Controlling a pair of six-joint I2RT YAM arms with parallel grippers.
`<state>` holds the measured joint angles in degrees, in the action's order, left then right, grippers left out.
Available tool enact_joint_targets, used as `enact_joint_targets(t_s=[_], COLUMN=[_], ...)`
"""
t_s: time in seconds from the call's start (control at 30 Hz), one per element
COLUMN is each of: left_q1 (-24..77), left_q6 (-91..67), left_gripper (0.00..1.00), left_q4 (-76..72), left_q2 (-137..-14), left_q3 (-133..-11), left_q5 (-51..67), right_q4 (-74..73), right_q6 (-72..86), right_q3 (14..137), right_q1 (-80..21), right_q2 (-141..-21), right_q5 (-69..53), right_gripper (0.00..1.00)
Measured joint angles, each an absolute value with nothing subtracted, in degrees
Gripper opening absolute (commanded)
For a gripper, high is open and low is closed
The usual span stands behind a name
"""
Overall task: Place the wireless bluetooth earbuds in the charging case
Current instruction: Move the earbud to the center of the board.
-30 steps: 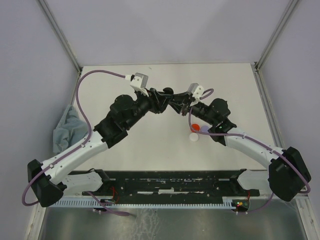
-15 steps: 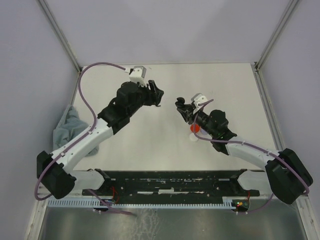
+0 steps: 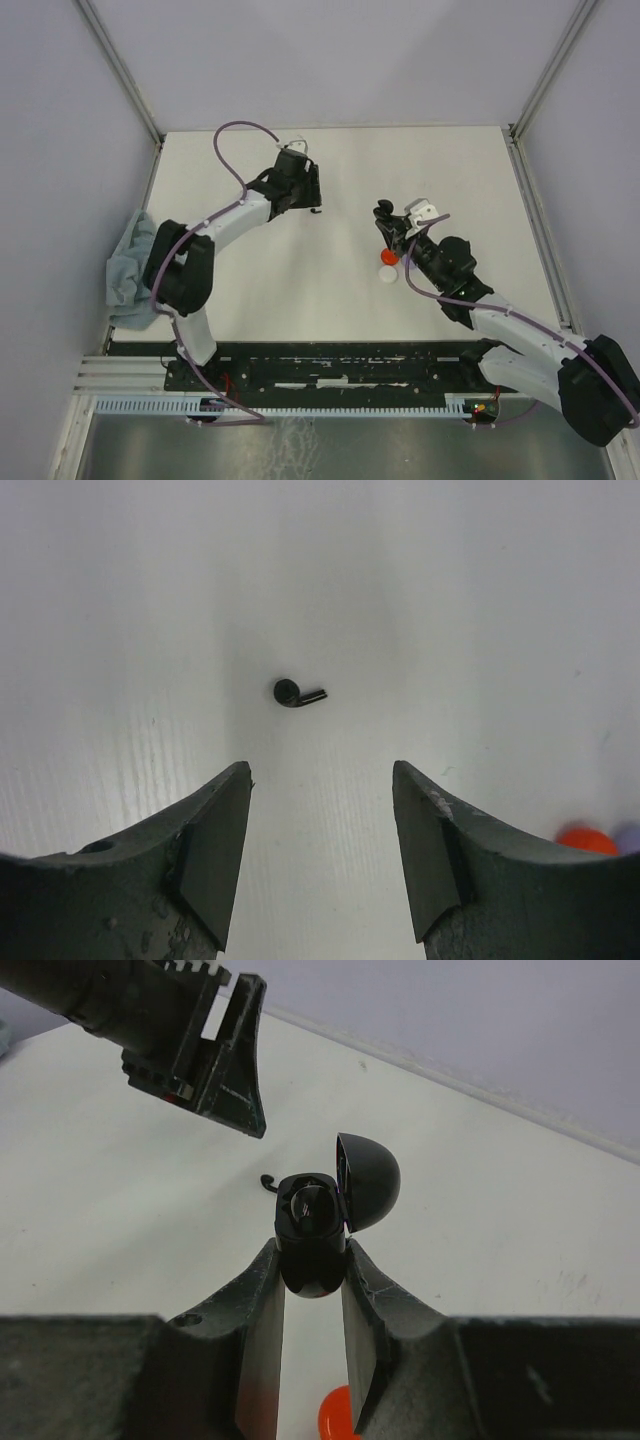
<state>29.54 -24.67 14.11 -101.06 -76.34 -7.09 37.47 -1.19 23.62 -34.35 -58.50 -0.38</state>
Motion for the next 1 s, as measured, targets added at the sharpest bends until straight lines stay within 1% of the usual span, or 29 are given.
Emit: enact_joint_targets(t_s=[0.27, 0.43, 0.57, 0.77, 1.0], left_q1=[28.05, 27.92, 27.94, 28.10, 29.17], left_q6=[-23.79, -22.72, -22.35, -21.58, -19.66], left_gripper=[0.65, 0.58, 0.53, 0.52, 0.47], left_q4=[17.54, 18.33, 19.44, 21.82, 21.71], left_q2=[-115.94, -122.34, -124.97, -126.34, -126.15], left_q3=[-85.58, -92.40, -94.54, -94.65, -93.73], left_q5=[-9.04, -9.85, -10.00, -10.15, -11.66], right_q4=[34.85, 34.06, 33.26, 32.47, 32.36], right_q6=[-1.23, -1.26, -1.37, -1.37, -1.37], right_q3=[22.02, 21.82, 21.82, 21.82, 21.82], right_q1=[-33.95, -33.74, -33.56, -33.23, -33.19], right_q2=[-54.92, -53.89, -53.52, -53.45, -53.45], right_q5=[0.21, 0.21, 0.21, 0.14, 0.03], right_gripper=[0.03, 0.03, 0.03, 0.03, 0.03])
